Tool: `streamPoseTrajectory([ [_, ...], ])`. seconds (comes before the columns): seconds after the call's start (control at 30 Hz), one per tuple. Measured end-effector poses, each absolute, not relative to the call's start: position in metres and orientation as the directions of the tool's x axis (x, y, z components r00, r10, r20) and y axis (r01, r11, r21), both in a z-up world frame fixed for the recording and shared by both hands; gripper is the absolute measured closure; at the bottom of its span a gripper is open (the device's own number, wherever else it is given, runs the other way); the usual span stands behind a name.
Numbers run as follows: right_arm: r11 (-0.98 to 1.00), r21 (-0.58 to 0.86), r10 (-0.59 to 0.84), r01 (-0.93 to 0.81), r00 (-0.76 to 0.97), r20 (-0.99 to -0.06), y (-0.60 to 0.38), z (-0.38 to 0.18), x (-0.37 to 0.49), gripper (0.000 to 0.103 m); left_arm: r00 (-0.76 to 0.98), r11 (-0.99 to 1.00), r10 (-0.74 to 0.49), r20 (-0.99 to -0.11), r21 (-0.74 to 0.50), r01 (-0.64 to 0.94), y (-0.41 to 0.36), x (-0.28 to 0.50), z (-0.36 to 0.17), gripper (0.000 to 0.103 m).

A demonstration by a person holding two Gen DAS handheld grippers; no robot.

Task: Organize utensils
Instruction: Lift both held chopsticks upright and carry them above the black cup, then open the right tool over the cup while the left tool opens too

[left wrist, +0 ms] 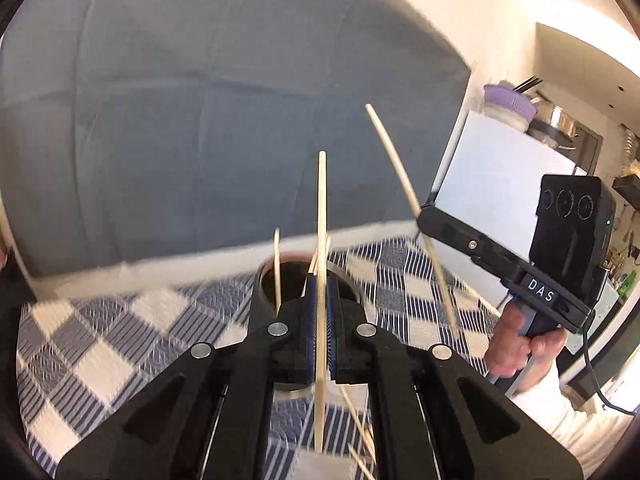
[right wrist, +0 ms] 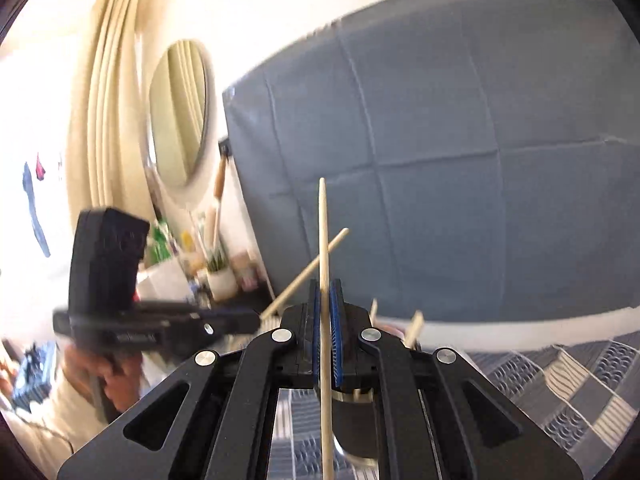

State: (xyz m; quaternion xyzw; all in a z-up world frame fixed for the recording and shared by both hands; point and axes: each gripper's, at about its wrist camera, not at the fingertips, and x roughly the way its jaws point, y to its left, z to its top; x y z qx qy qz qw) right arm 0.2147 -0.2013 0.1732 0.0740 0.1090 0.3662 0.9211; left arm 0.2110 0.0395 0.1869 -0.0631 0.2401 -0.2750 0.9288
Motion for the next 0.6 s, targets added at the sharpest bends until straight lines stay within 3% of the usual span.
streamPoseTrajectory([
  [0.1,0.665,0.269,0.714,-0.696,0.698,0.041,-0.206,0.168,0.228,0.098,0.771,0.835,-0.55,-0.321,-0.244,0.493,0.032,0.222,0.185,0.098],
  [0.27,0.595,0.373,0.7,-0.712,0.687,0.194,-0.212,0.153,0.255,0.098,0.776,0.76,-0.621,-0.11,-0.326,0.562,0.037,0.248,0.171,0.098],
  [0.4,0.616,0.401,0.655,-0.678,0.724,0.219,-0.211,0.133,0.273,0.098,0.794,0.733,-0.607,0.012,-0.378,0.566,0.041,0.268,0.152,0.098],
  [0.6,0.617,0.437,0.651,-0.655,0.736,0.184,-0.211,0.113,0.294,0.098,0.801,0.719,-0.596,0.056,-0.407,0.564,0.039,0.282,0.12,0.098],
])
